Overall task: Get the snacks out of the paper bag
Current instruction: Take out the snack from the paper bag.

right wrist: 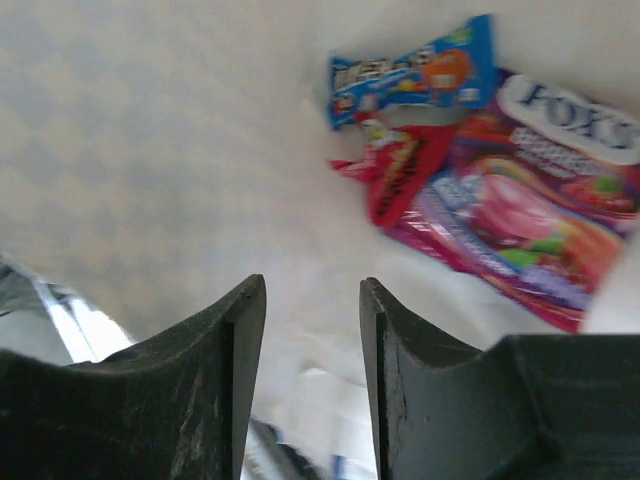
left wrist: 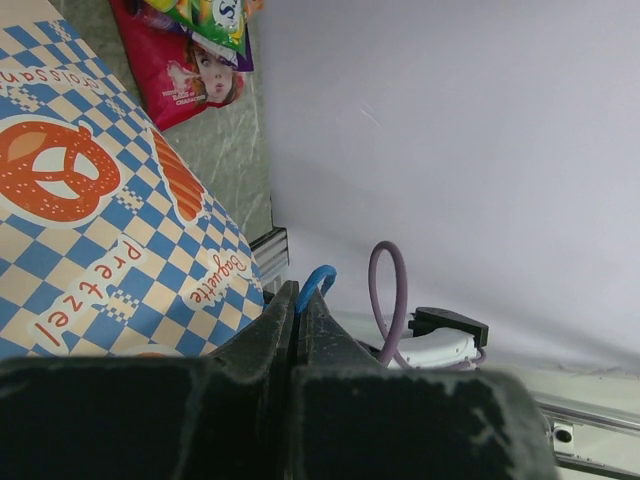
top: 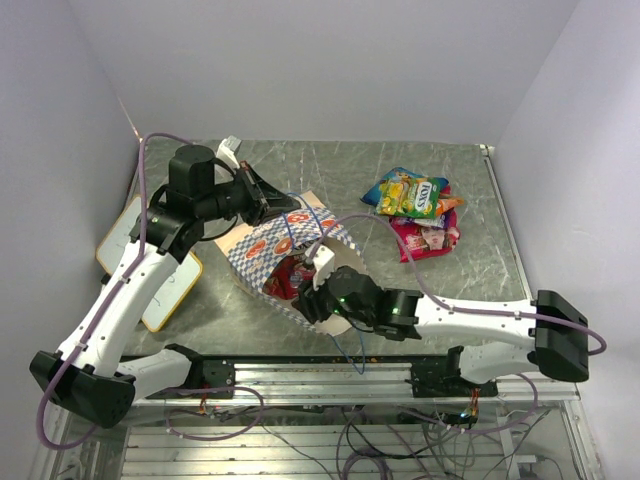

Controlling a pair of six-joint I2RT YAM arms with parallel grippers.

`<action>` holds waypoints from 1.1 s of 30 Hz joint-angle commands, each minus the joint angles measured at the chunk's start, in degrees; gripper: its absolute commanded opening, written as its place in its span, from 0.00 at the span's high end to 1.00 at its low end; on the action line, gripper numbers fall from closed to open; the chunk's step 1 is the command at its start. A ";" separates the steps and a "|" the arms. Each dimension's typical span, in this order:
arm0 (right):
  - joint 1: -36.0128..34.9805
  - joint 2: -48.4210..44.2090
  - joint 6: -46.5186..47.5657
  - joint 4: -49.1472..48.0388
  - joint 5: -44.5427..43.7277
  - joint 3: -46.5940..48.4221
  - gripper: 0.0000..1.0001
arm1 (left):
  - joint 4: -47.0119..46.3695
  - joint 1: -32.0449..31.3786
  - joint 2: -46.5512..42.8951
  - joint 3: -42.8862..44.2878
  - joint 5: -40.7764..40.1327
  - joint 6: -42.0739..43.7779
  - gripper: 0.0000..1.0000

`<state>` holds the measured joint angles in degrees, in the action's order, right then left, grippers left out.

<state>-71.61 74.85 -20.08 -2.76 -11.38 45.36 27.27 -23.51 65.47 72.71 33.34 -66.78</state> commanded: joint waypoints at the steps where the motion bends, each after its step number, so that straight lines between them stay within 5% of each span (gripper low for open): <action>1: 4.28 -4.11 9.12 -5.98 -5.08 -5.25 0.55 | 1.32 -0.31 -0.42 1.27 -2.00 1.20 0.93; 7: 7.24 -5.78 40.17 -15.67 3.18 -14.12 0.47 | 4.14 -0.33 -0.49 1.92 -3.28 1.74 0.93; 11: 9.74 0.67 51.41 -11.69 7.67 -11.52 0.46 | 3.78 -0.48 -0.26 1.39 -3.32 1.23 0.93; 21: 14.16 12.38 63.94 -11.91 14.95 -6.49 0.44 | 5.22 -0.92 0.60 3.26 -4.34 1.53 0.93; 33: 17.91 24.35 63.70 -13.19 21.99 0.37 0.46 | 7.06 -1.01 2.42 5.29 -2.77 3.04 0.93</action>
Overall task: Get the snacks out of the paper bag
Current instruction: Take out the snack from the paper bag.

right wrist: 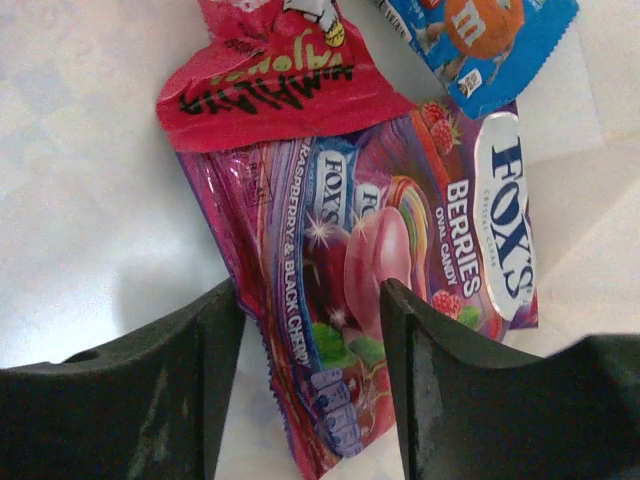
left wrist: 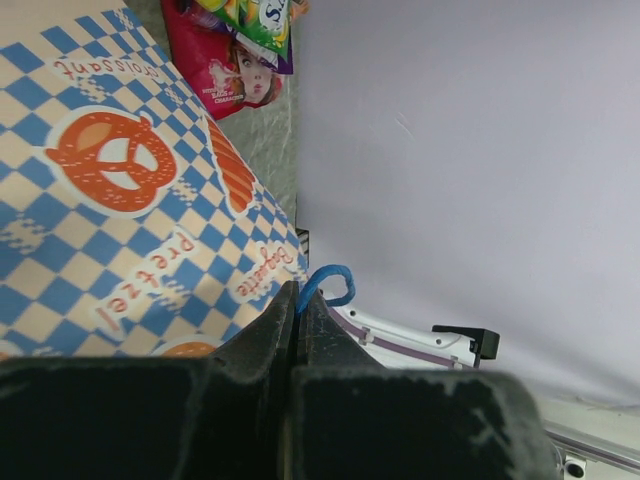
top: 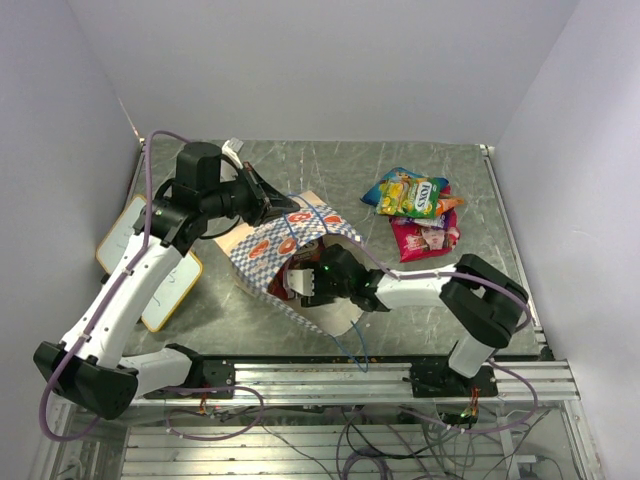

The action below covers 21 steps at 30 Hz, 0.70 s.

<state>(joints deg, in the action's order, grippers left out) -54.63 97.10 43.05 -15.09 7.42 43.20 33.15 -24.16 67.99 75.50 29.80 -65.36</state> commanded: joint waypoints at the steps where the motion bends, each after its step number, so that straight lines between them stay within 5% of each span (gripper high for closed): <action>1: 0.93 2.59 0.51 -1.21 2.95 2.52 0.47 | 1.28 -0.36 -0.19 2.46 0.78 1.69 0.93; 3: 1.01 3.44 0.46 -1.53 2.63 2.26 0.54 | 1.50 -0.36 -0.66 2.28 0.56 1.86 0.93; 7: 0.88 2.00 -1.48 -2.37 2.27 1.56 0.83 | 2.61 -0.36 -1.71 2.38 -0.30 3.11 0.93; 12: 0.60 -3.20 -3.69 -0.16 2.70 1.26 0.99 | 2.06 -0.36 -3.69 0.37 -1.69 3.32 0.93; 21: 0.56 -17.42 -10.47 12.52 5.71 0.90 1.00 | 3.63 -0.26 -0.61 5.21 -1.71 5.40 0.93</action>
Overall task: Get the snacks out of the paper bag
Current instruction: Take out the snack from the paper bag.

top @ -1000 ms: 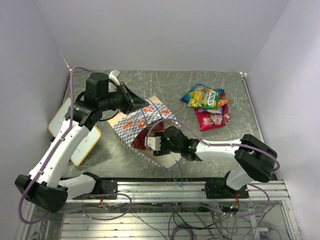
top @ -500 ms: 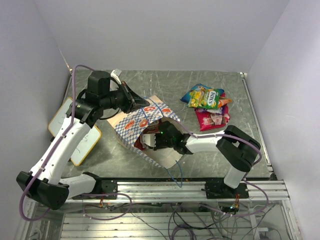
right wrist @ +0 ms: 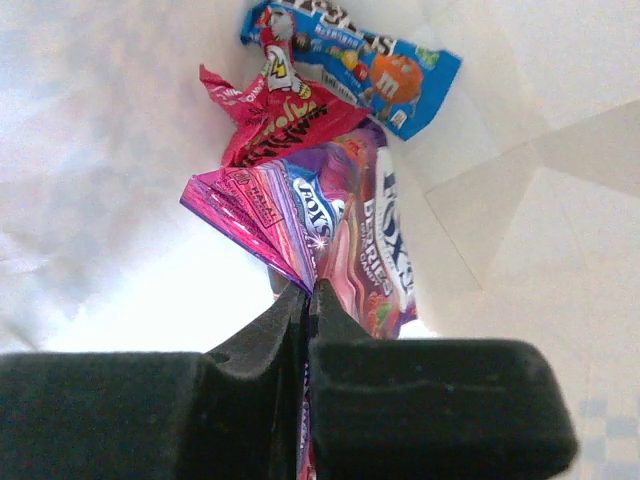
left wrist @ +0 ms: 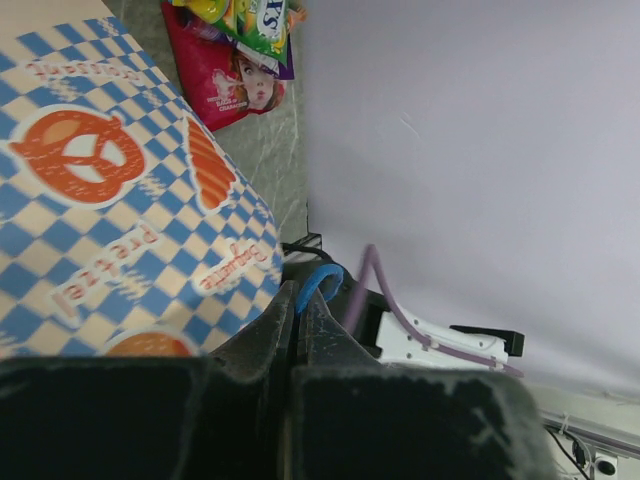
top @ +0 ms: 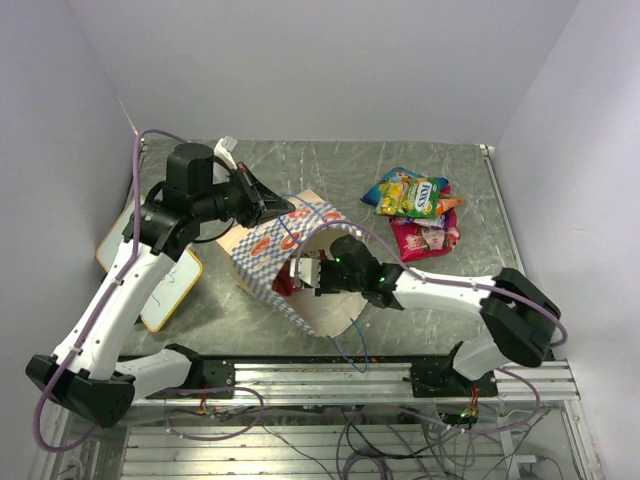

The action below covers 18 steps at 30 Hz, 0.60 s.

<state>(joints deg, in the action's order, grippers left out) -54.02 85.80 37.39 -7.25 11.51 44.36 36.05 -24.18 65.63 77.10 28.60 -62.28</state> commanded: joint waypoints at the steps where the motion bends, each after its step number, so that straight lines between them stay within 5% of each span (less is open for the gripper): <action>1: -0.04 -8.80 -6.00 5.42 1.33 -0.66 1.00 | 0.19 -0.17 2.19 4.00 -0.29 2.27 0.93; 10: -0.06 -22.17 -17.56 9.05 -4.14 -4.11 1.00 | -3.63 -0.14 3.00 3.62 1.37 0.86 0.93; 18: -0.38 -19.84 -19.98 6.17 -6.80 -3.34 1.00 | -3.79 -0.08 2.40 3.33 1.62 0.84 0.93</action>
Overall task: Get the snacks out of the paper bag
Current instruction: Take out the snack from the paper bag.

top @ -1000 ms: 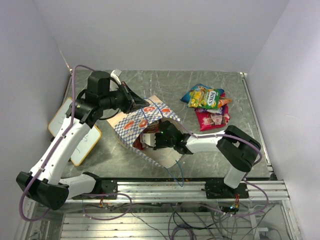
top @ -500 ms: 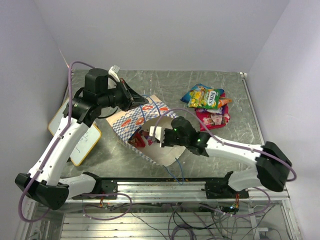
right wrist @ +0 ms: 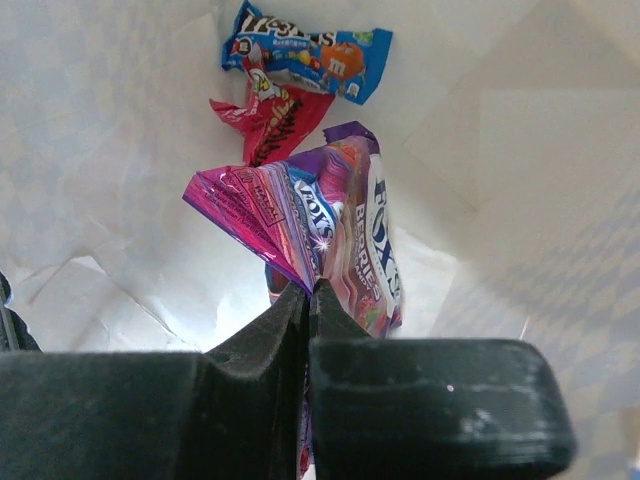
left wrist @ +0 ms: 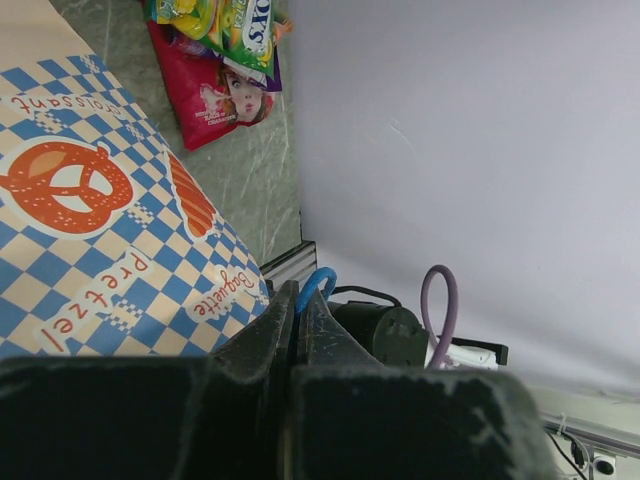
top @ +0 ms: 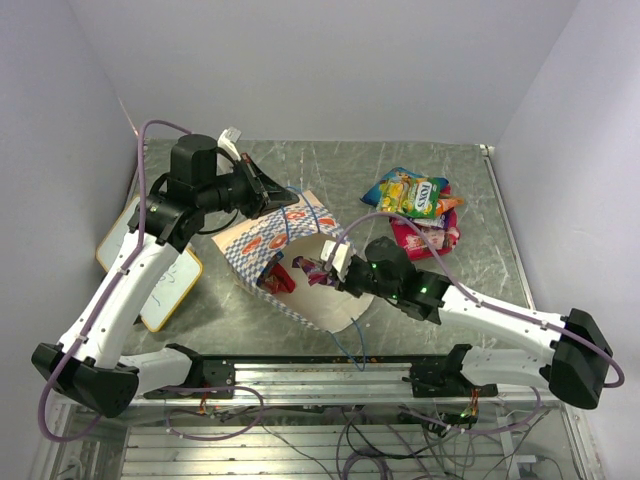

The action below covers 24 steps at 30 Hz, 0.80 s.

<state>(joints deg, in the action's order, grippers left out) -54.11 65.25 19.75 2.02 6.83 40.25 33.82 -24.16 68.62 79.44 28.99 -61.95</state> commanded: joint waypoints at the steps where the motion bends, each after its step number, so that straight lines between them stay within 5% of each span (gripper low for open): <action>1: -0.33 0.32 -2.40 -3.34 -1.92 1.07 1.00 | -1.08 -0.07 -0.58 1.14 1.09 0.71 0.93; 7: -0.28 -3.25 -5.02 -2.92 1.95 -0.43 1.00 | -3.34 -0.09 -0.37 0.58 1.36 -0.71 0.93; 14: 0.56 -5.33 -21.25 3.13 -1.32 5.12 1.00 | -2.66 0.08 1.83 2.71 1.50 0.19 0.93; 17: 3.68 -4.54 -32.88 14.14 0.34 14.65 1.00 | -1.98 0.38 2.83 3.25 1.55 0.76 0.93; 24: 7.39 -0.33 -39.75 37.07 9.67 30.35 1.00 | 2.33 1.30 5.55 6.42 -1.45 3.37 0.93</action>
<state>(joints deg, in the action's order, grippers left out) -47.46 64.66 -12.88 25.65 10.98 65.93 33.76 -23.51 73.17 82.30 29.12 -60.95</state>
